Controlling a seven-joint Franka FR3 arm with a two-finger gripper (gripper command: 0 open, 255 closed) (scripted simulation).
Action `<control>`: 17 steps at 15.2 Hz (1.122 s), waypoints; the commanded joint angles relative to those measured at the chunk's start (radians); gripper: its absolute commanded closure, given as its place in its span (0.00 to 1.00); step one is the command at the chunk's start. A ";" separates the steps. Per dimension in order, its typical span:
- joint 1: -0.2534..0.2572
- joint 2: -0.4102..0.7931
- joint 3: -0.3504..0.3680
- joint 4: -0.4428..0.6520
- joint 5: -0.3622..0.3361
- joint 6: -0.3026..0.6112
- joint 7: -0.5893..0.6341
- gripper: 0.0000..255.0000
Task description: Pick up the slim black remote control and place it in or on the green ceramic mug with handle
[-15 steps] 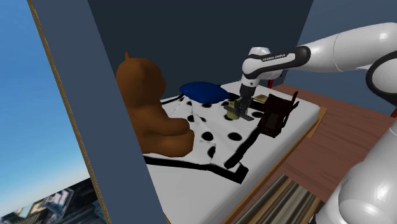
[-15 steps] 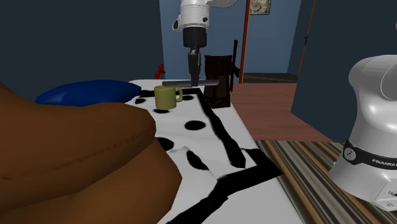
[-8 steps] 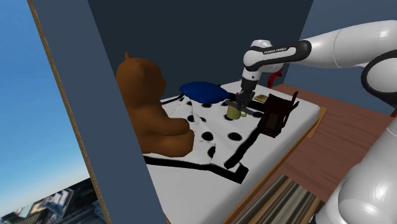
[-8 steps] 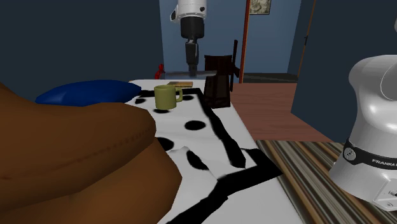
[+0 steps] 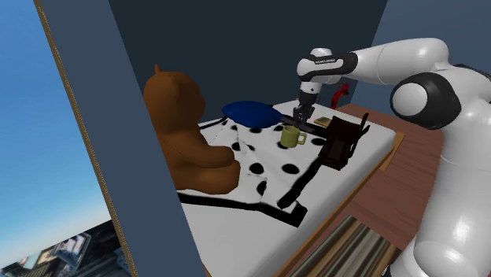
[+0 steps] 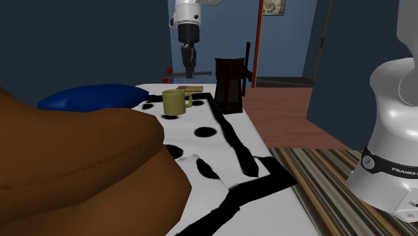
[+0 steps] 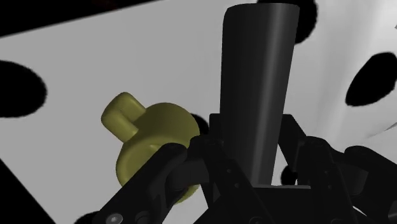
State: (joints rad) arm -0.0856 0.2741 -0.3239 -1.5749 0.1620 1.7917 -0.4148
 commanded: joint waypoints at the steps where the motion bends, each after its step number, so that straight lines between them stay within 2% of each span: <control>1: -0.037 0.078 -0.009 0.099 0.024 -0.028 -0.041 1.00; 5: -0.121 0.258 -0.010 0.363 0.073 -0.123 -0.092 1.00; 7: -0.177 0.377 -0.004 0.552 0.100 -0.196 -0.108 1.00; 17: -0.157 0.364 -0.001 0.395 0.100 -0.054 -0.125 1.00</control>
State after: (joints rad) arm -0.2423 0.6331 -0.3260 -1.1766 0.2606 1.7290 -0.5388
